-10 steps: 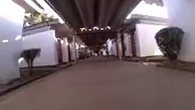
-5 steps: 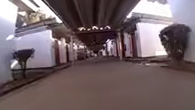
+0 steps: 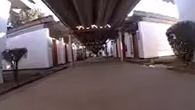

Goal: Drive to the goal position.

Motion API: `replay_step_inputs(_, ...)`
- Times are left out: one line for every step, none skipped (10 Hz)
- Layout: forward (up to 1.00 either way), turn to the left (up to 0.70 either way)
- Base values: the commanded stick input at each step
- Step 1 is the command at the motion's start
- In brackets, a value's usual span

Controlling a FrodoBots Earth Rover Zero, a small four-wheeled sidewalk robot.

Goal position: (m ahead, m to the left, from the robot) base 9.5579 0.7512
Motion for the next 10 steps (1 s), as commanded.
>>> replay_step_inputs(0.85,0.00)
replay_step_inputs(0.85,0.00)
replay_step_inputs(0.85,0.00)
replay_step_inputs(0.85,0.00)
replay_step_inputs(0.85,0.00)
replay_step_inputs(0.85,0.00)
replay_step_inputs(0.85,0.00)
replay_step_inputs(0.85,0.00)
replay_step_inputs(0.85,0.00)
replay_step_inputs(0.85,0.00)
